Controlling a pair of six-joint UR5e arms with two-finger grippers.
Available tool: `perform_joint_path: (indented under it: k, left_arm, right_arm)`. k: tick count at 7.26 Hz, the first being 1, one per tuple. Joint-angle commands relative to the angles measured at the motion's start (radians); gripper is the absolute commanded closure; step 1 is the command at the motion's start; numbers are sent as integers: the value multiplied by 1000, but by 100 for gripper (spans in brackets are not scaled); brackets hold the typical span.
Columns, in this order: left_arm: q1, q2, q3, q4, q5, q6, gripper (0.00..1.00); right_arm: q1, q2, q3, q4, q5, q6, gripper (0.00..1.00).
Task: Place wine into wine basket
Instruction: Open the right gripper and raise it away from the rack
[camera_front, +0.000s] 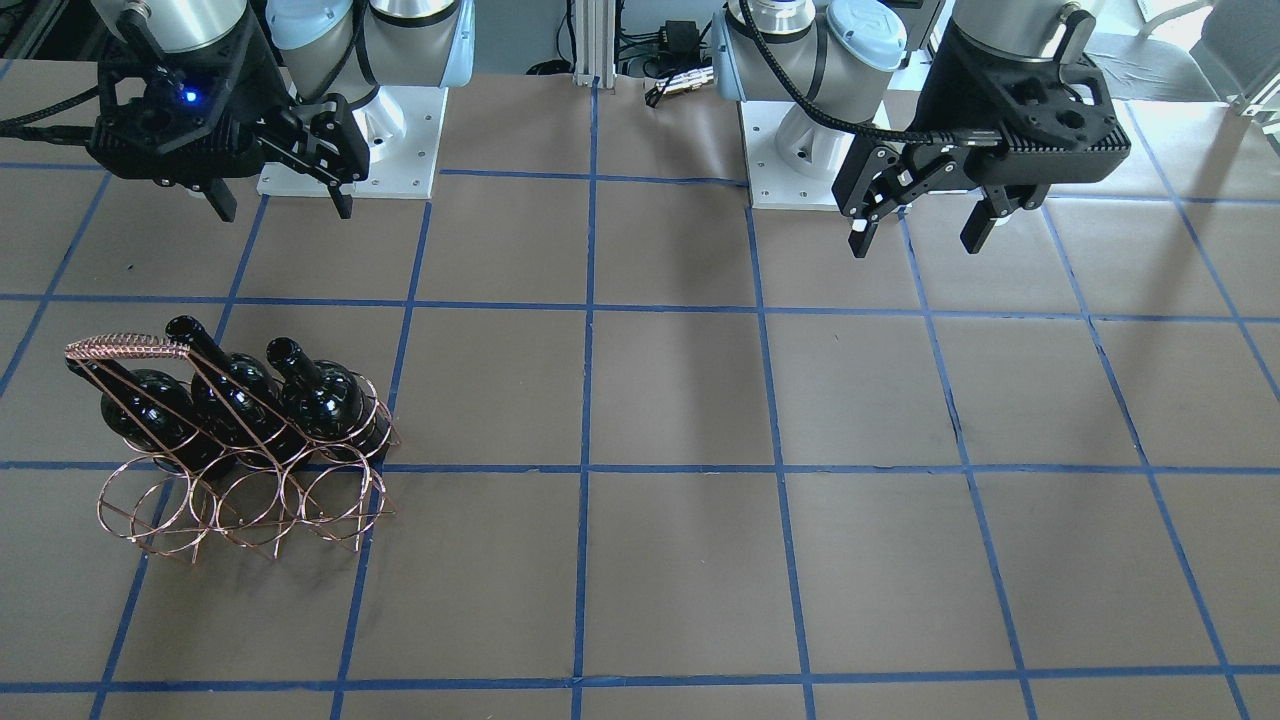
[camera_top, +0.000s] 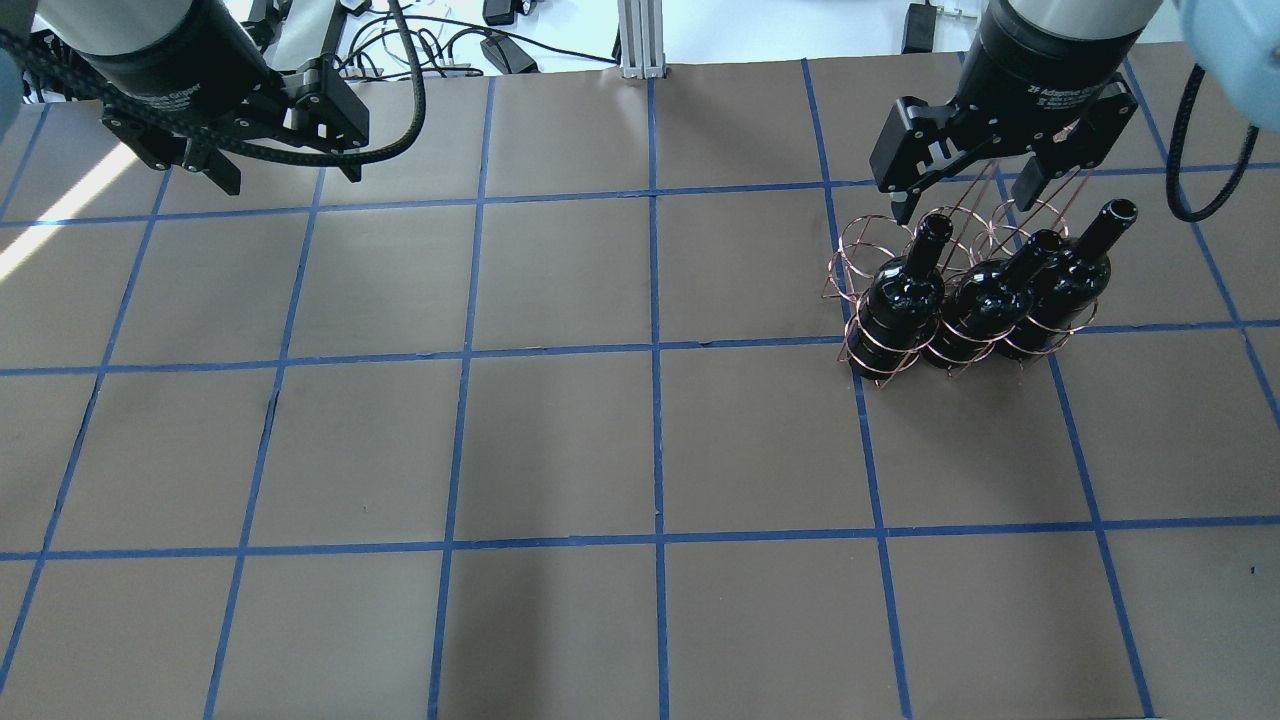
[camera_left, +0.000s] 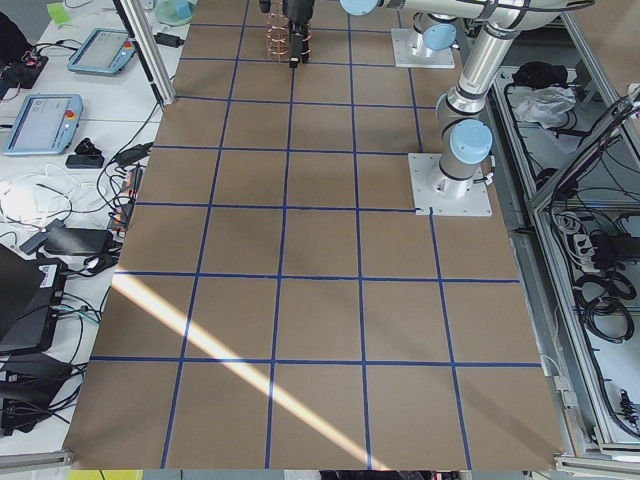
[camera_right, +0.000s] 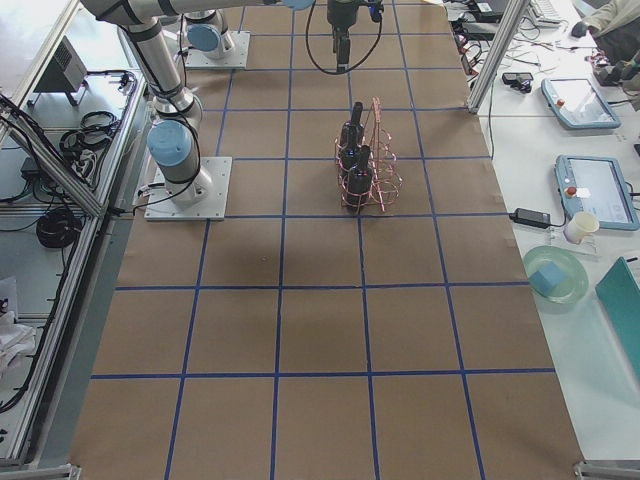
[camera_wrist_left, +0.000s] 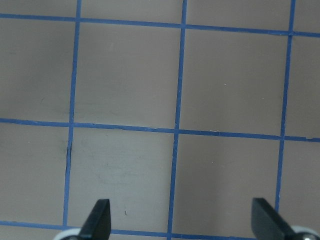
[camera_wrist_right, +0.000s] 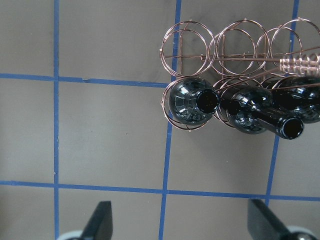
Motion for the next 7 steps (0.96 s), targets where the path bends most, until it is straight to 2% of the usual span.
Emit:
perform_joint_path:
  k: [1, 7]
  left_arm:
    - [0, 0, 0, 0, -1, 0, 0]
    - [2, 0, 0, 0, -1, 0, 0]
  right_arm:
    - [-3, 0, 3, 4, -9, -6, 5]
    - [-2, -2, 15, 0, 0, 6, 5]
